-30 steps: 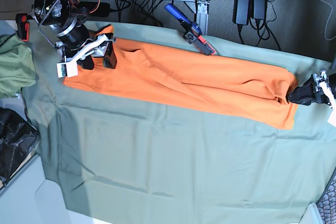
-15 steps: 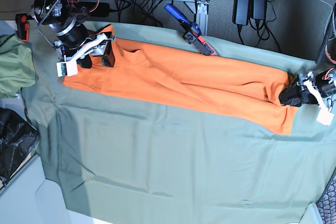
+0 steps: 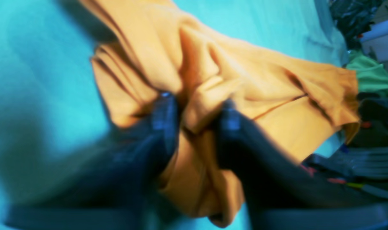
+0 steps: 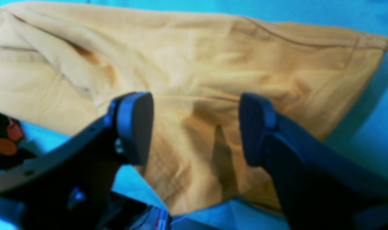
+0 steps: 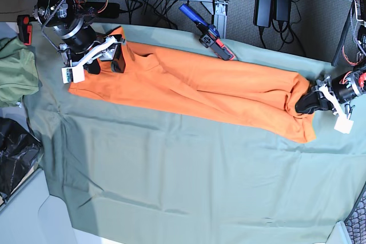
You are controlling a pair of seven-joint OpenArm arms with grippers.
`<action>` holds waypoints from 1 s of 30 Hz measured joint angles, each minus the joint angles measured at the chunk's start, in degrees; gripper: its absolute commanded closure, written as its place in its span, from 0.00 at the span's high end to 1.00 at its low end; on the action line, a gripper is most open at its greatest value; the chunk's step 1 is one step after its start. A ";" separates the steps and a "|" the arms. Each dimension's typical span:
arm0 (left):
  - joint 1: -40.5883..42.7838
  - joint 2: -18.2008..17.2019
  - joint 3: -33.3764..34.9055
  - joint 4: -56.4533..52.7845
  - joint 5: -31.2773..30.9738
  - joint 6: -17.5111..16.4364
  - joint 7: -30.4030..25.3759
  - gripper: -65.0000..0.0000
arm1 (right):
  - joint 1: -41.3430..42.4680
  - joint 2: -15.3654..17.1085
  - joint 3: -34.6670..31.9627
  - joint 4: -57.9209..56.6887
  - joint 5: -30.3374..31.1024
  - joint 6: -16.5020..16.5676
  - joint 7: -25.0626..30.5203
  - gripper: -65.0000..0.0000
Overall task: Fold the T-shirt properly
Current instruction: 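Release the strip and regrasp its ends with both grippers, then fold the strip end held by the left gripper toward the right gripper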
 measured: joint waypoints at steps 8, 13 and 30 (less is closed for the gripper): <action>-3.61 -0.02 -0.09 -0.04 5.95 0.07 -1.77 0.00 | 0.00 0.00 0.00 0.00 0.20 0.02 0.00 0.64; -7.58 -0.24 -0.76 -0.04 7.32 0.07 -1.25 0.00 | 0.00 -0.02 0.59 0.07 1.88 0.00 0.00 0.64; -12.28 -5.62 -0.74 -11.93 11.34 0.02 -5.38 0.00 | 1.25 -0.02 4.20 0.50 3.02 0.00 0.37 0.64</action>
